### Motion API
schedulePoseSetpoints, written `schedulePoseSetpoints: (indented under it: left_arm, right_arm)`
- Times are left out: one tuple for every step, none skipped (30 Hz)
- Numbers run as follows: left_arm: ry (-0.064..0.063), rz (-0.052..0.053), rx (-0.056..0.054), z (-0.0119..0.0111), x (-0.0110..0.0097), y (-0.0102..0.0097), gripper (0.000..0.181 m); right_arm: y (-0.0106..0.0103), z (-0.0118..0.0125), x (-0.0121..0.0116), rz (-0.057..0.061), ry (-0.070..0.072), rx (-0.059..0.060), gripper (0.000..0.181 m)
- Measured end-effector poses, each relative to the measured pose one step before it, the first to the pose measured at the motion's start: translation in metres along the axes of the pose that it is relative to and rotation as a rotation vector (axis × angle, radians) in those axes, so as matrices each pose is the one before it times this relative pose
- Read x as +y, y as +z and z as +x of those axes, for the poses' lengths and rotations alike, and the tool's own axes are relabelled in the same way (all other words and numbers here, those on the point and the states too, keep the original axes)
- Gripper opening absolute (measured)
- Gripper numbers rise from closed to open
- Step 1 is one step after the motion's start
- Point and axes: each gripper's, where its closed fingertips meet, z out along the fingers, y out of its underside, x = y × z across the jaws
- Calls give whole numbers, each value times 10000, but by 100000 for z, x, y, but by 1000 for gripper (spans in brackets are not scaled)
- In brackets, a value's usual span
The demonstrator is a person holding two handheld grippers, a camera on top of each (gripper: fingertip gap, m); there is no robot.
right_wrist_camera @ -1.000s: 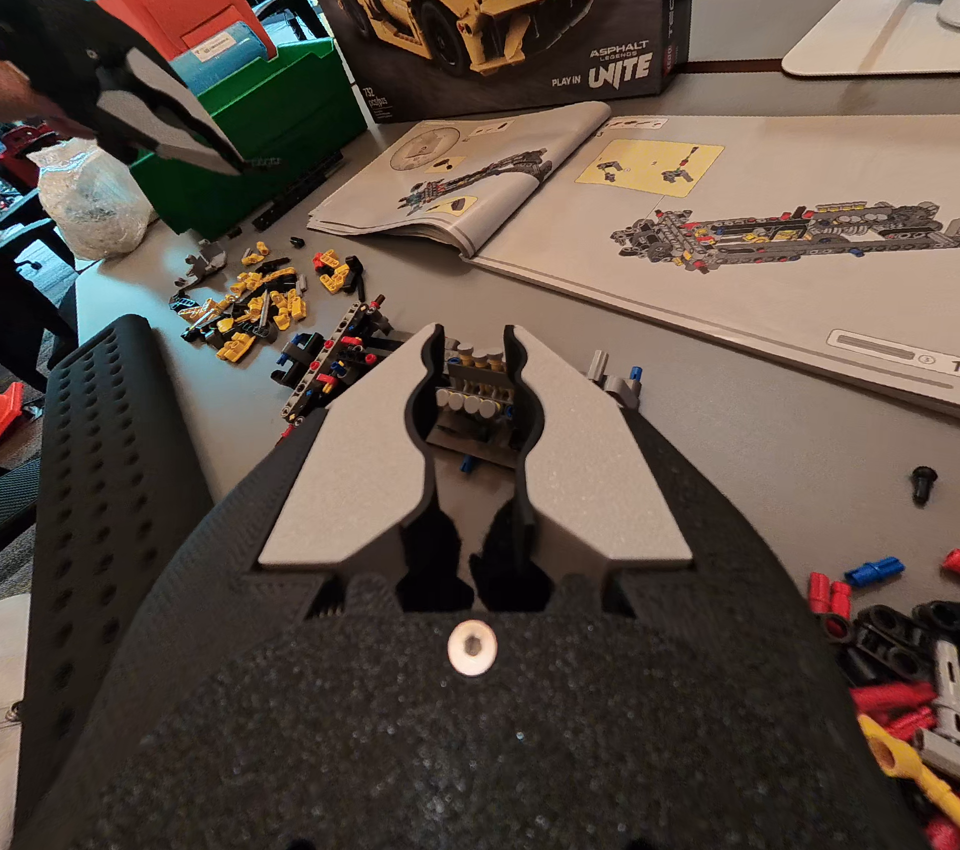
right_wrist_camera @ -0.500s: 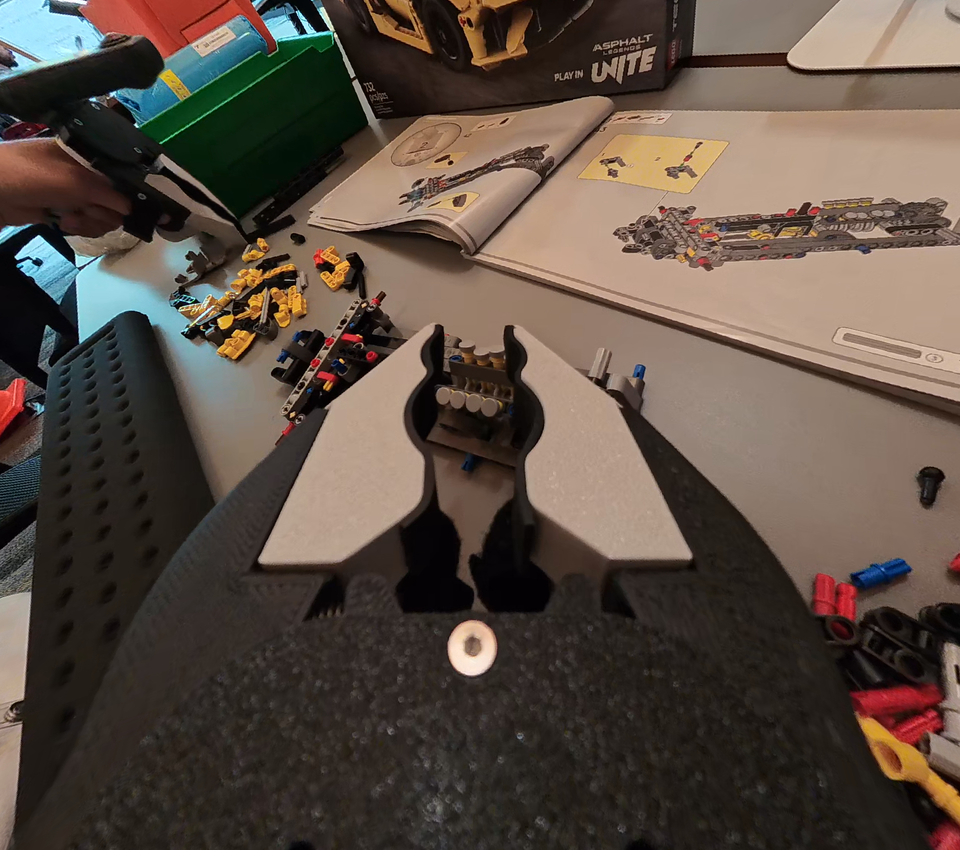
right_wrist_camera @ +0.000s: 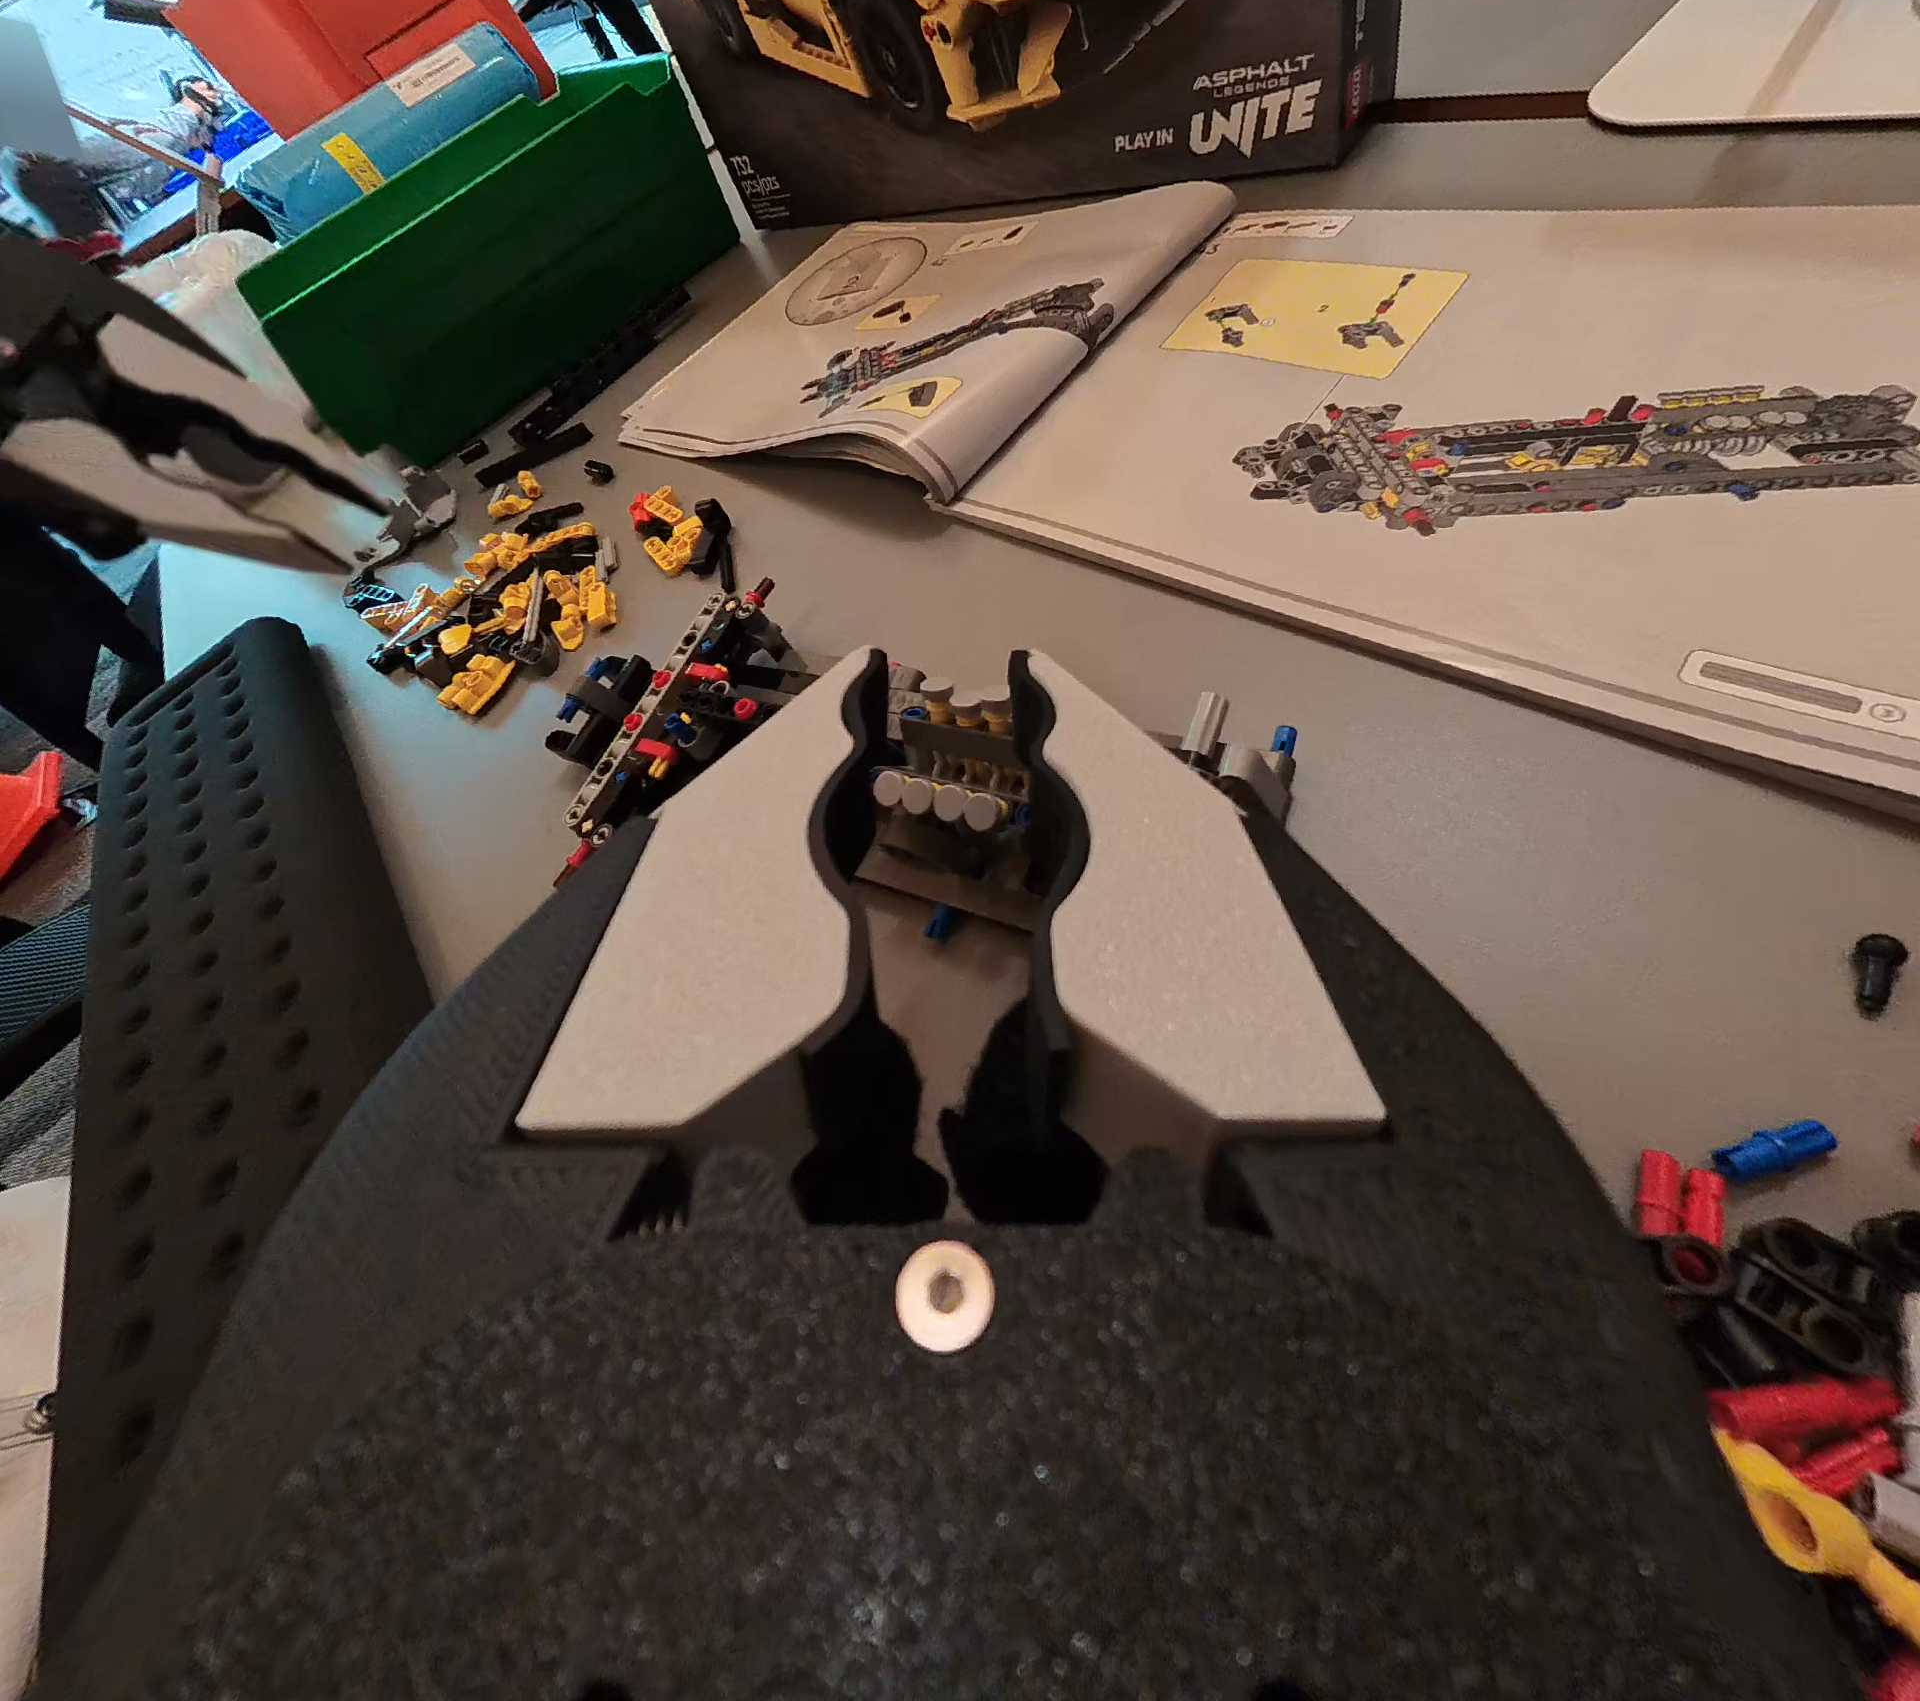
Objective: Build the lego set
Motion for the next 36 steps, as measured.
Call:
schedulePoseSetpoints:
  left_arm:
    - [276, -384, -3, 766, 701, 114, 28]
    - [-12, -601, -217, 92, 1058, 115, 32]
    - [-185, -545, -320, -342, 1110, 121, 33]
    - [-188, -432, -188, -308, 1016, 133, 33]
    - [-66, -273, -35, -160, 800, 157, 33]
    - [60, -118, -9, -162, 547, 150, 31]
    - [93, -55, 41, -132, 390, 165, 26]
    - [53, -72, 95, -95, 322, 208, 22]
    - [15, -77, 77, -144, 234, 263, 22]
    - [-4, -63, 68, -175, 166, 327, 21]
    - [-11, -87, 115, -71, 163, 317, 20]
    - [16, 52, 237, 143, -83, 159, 14]
    - [-15, 175, 199, 127, -272, 4, 7]
    - [-10, 47, 86, 23, -100, -19, 7]
    - [12, -55, -45, -133, 38, -75, 7]
    - [6, 39, -168, -327, -84, -193, 6]
    - [-123, 228, -239, -532, -373, -329, 6]
    - [-334, 348, -224, -713, -598, -443, 6]
    - [-502, 400, -249, -901, -732, -433, 6]
    - [-548, 375, -304, -1049, -765, -326, 6]
    - [-530, 304, -399, -1171, -700, -125, 6]
    - [-483, 147, -400, -1137, -500, 98, 6]
    - [-373, 22, -386, -1072, -336, 225, 6]
    - [-273, 57, -288, -871, -418, 274, 6]
    - [-159, 127, 51, -274, -620, 305, 6]
    - [36, 188, 337, 282, -792, 370, 6]
    - [220, 180, 348, 440, -794, 446, 6]
    - [333, -41, 268, 369, -467, 556, 6]
    - [402, -344, 204, 266, -5, 662, 6]
    - [407, -438, 83, 76, 162, 637, 6]
    - [381, -376, 167, 186, 136, 556, 6]
    - [342, -332, 240, 268, 141, 501, 6]
    - [233, -275, 118, 42, 134, 454, 6]
    - [89, -242, 57, -103, 137, 389, 6]
    - [-10, -227, 123, -18, 168, 340, 6]
    - [-62, -92, 104, -24, 9, 207, 7]
  right_arm:
    - [31, -16, 20, -16, 1, -10, 22]
    - [19, -11, 43, -24, 0, -8, 22]
    - [6, -18, 33, -16, 0, -3, 22]
    - [-24, 1, -12, 10, -5, 3, 22]
    - [-32, -8, -32, 27, 4, -4, 22]
    - [-13, -26, -41, 22, 20, -25, 22]
    - [16, -30, -1, -3, 21, -28, 22]
    - [28, -21, 26, -21, 3, -12, 22]
    - [32, -8, 54, -28, -15, 5, 22]
    - [14, 4, 37, -21, -28, 21, 22]
    - [-7, 29, 4, -1, -28, 30, 22]
    - [-11, 34, -8, 11, -8, 22, 22]
    - [-21, 37, -22, 11, 18, 4, 22]
    - [-20, 29, -16, 11, 31, -5, 22]
    - [-11, 36, -19, 11, 26, -3, 22]
    - [-17, 17, -16, 11, 14, 1, 22]
    - [-5, 4, -5, 6, -1, 3, 22]
    - [18, -10, -7, -3, -14, 0, 22]
    - [35, -29, 32, -19, -14, -7, 22]
    - [45, -36, 42, -31, -13, -12, 22]
    - [46, -37, 46, -32, -17, -8, 22]
    - [17, -35, 30, -17, -23, -4, 22]
    - [8, -18, -3, 4, -21, 6, 22]
    - [-7, 8, -2, 4, -4, 4, 22]
    - [-3, 4, 1, 0, 22, -9, 22]
    - [-7, -6, -14, 11, 28, -18, 22]
    - [-14, -10, -32, 18, 11, -11, 22]
    - [-9, 7, -12, 5, -8, 4, 22]
    - [7, 13, 30, -14, -12, 13, 22]
    - [-5, 6, 23, -13, -13, 12, 22]
    - [-17, 20, 11, -1, -12, 16, 22]
    - [-21, 25, -18, 15, -8, 19, 22]
    - [-33, 27, -29, 19, 6, 7, 22]
    - [-16, 16, -9, 10, 22, -5, 22]
    - [-22, -2, -13, 7, 24, -14, 22]
    - [-5, 7, -3, 7, 11, -5, 22]
